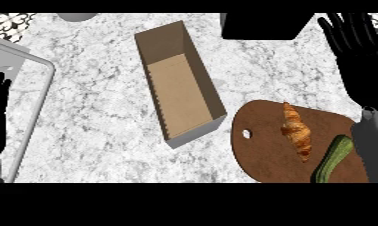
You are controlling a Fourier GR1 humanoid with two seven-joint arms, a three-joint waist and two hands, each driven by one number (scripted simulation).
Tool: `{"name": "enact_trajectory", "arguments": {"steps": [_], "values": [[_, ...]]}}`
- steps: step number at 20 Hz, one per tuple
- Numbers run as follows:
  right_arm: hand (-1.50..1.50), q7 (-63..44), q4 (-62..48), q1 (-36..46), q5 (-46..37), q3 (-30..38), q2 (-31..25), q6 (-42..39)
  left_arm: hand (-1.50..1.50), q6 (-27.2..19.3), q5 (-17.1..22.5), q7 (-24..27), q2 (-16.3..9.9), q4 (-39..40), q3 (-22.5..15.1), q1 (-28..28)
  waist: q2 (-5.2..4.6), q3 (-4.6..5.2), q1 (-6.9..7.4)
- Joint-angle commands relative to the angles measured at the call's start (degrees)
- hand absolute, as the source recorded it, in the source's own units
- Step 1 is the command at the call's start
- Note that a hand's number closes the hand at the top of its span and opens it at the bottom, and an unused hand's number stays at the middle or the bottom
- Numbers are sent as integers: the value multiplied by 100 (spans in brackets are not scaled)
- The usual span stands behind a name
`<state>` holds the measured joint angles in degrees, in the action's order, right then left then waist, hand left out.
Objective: Pick the squash from the cutting board and place it in the cardboard box
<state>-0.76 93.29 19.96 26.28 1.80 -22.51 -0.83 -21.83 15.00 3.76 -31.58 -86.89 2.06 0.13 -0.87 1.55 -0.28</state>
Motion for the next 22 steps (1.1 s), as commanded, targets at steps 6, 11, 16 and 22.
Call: {"name": "enact_trajectory", "arguments": {"steps": [6,11,16,22], "values": [[-150,857,-203,-900,-1150,1636,-301,2023,0,212,-598,-231,103,-116,-795,336,101,-168,-494],[-150,567,-890,-1980,-2142,1885,300,3904,0,417,-494,-309,203,-55,-970,481,81,-159,-446],[-150,1044,44,-3058,-2681,1605,857,4303,0,475,-806,-475,470,141,-1309,42,94,-150,-97],[-150,-660,385,-4478,-3759,933,-348,3428,0,371,-957,-532,479,-68,-1432,177,88,-120,-92]]}}
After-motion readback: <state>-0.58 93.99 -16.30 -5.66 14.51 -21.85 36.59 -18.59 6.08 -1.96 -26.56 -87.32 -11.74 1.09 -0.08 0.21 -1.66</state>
